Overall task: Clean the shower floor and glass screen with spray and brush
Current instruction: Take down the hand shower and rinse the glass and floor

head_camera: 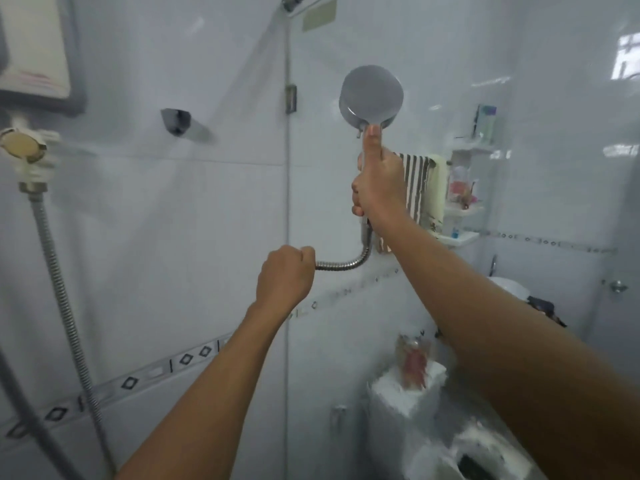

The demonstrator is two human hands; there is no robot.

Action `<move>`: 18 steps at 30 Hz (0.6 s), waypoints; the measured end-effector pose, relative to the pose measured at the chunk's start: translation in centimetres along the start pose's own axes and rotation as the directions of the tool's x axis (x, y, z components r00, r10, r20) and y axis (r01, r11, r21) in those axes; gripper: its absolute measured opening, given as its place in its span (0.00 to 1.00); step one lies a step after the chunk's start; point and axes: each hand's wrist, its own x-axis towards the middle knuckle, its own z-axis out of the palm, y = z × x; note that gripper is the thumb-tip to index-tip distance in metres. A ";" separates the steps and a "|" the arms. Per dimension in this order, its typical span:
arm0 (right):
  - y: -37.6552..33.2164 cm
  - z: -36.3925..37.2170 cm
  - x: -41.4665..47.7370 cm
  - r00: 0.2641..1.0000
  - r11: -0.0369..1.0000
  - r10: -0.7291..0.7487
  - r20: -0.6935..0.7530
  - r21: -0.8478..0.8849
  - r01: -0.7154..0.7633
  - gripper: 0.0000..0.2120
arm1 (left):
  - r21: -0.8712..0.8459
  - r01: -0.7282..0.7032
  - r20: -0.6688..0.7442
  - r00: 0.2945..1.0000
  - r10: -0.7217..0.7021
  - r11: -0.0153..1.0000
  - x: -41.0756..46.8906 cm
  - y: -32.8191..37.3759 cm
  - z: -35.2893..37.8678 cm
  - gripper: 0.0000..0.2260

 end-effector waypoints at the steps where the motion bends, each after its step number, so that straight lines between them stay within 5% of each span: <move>1: -0.4 0.6 0.9 1.000 1.000 -0.024 -0.006 0.006 0.024 0.27 | -0.009 -0.011 -0.004 1.000 0.011 1.000 0.9 0.2 -0.3 0.20; 9: -2.5 4.9 5.4 0.997 0.996 -0.064 -0.032 0.064 0.066 0.25 | -0.067 -0.030 -0.070 0.997 0.026 0.997 5.4 -0.2 -2.0 0.17; 18: 7.9 2.4 -4.0 0.997 0.997 0.081 -0.002 0.009 -0.081 0.25 | 0.051 0.022 0.076 0.997 -0.026 0.998 -0.6 -7.2 2.2 0.22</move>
